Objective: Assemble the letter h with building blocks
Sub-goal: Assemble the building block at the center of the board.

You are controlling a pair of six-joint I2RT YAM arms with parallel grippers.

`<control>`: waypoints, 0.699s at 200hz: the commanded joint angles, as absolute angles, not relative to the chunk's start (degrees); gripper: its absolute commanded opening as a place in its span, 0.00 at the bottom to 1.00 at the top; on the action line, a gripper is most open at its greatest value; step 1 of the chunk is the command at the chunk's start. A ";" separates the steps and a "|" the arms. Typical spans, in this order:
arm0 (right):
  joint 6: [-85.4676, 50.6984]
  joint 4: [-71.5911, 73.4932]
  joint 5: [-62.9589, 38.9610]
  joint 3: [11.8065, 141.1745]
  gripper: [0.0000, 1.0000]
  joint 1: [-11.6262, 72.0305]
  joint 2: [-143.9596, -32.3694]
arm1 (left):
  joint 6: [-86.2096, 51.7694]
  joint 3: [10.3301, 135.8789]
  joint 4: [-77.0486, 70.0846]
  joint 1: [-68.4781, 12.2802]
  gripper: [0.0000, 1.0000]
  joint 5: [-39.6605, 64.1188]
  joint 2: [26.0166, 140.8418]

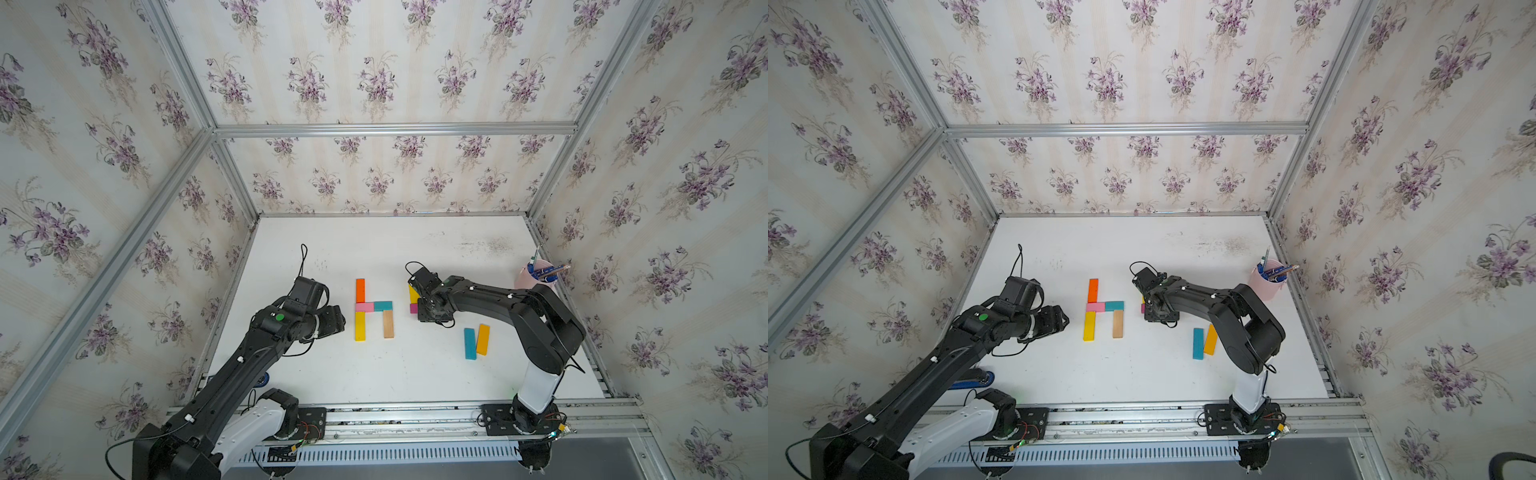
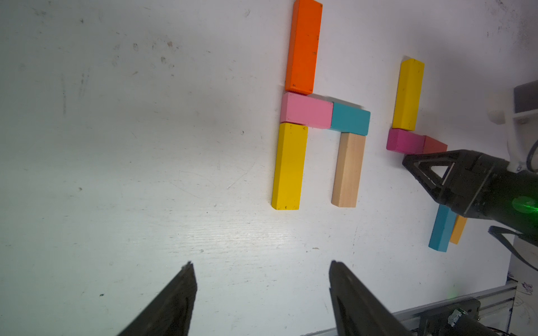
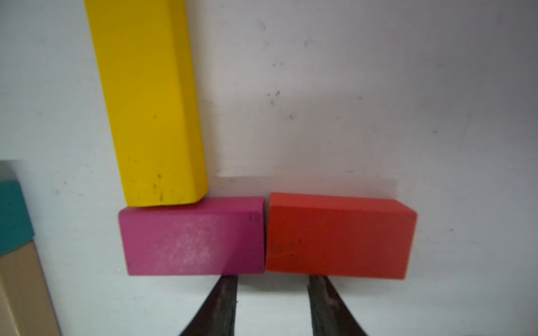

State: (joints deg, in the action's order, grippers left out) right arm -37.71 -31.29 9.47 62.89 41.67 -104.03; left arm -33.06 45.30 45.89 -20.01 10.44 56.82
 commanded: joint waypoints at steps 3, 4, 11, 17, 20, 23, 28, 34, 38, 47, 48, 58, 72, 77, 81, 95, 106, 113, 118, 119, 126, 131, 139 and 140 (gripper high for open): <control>-37.53 -31.64 10.46 63.48 0.42 41.59 -104.50 | -32.71 45.26 44.54 -19.94 0.75 10.11 56.74; -37.53 -31.64 10.46 63.47 0.42 41.58 -104.50 | -32.75 45.31 44.55 -19.94 0.74 10.11 56.71; -37.49 -31.73 10.36 63.54 0.42 41.56 -104.46 | -32.73 45.20 44.56 -19.94 0.74 10.11 56.69; -37.45 -31.82 10.28 63.49 0.42 41.56 -104.35 | -32.74 45.19 44.56 -19.93 0.74 10.11 56.69; -37.44 -31.92 10.25 63.53 0.42 41.57 -104.27 | -32.77 45.23 44.56 -19.95 0.75 10.11 56.69; -37.40 -32.05 10.16 63.50 0.42 41.69 -104.17 | -32.75 45.24 44.56 -19.93 0.75 10.11 56.69; -37.44 -32.38 10.03 63.49 0.41 41.75 -103.88 | -32.81 45.24 44.56 -19.91 0.74 10.15 56.69; -37.30 -32.75 10.15 63.46 0.41 42.11 -103.36 | -32.76 45.25 44.55 -19.95 0.74 10.19 56.70; -37.27 -33.08 10.31 63.48 0.40 42.35 -102.86 | -32.77 45.19 44.54 -19.93 0.74 10.19 56.71; -37.40 -34.27 11.19 63.76 0.40 43.17 -101.38 | -32.70 45.18 44.60 -19.95 0.74 10.27 56.69; -37.42 -34.41 11.26 63.79 0.40 43.25 -101.18 | -32.70 45.18 44.58 -19.95 0.74 10.23 56.69; -37.44 -35.25 11.60 64.30 0.41 43.68 -98.83 | -32.74 45.18 44.56 -19.95 0.75 10.20 56.60; -37.16 -36.33 12.73 66.05 0.41 43.75 -96.02 | -32.88 45.18 44.31 -20.00 0.75 10.35 56.69; -36.66 -36.84 13.36 67.36 0.42 43.62 -95.68 | -32.97 45.18 44.17 -19.93 0.75 10.44 56.77; -36.18 -37.23 13.46 68.45 0.44 43.55 -95.63 | -32.99 45.18 44.05 -19.94 0.75 10.46 56.84; -34.70 -38.12 13.41 72.68 0.67 43.20 -97.64 | -33.19 45.17 43.74 -19.90 0.74 10.55 56.95; -33.60 -38.84 13.30 76.42 0.76 42.74 -101.32 | -33.30 45.33 43.76 -19.94 0.75 10.55 57.04; -33.11 -39.79 13.03 78.69 0.76 42.32 -104.19 | -33.29 45.50 43.84 -19.95 0.74 10.55 57.04; -32.82 -40.18 12.54 80.60 0.76 42.09 -106.36 | -33.26 45.58 43.93 -19.95 0.74 10.48 56.96; -32.80 -40.22 12.47 80.90 0.76 42.01 -106.70 | -33.24 45.60 43.98 -19.95 0.74 10.47 56.96; -32.48 -40.41 12.07 82.79 0.76 41.69 -109.25 | -33.10 45.82 44.27 -19.95 0.74 10.33 56.87; -32.28 -40.20 12.03 83.84 0.76 41.58 -110.73 | -33.03 45.94 44.57 -19.95 0.75 10.24 56.74; -32.25 -39.82 12.20 85.19 0.75 41.33 -112.56 | -32.77 46.04 44.93 -19.90 0.74 10.04 56.48; -32.25 -39.77 12.17 85.31 0.74 41.28 -112.66 | -32.78 46.05 44.96 -19.93 0.74 10.03 56.45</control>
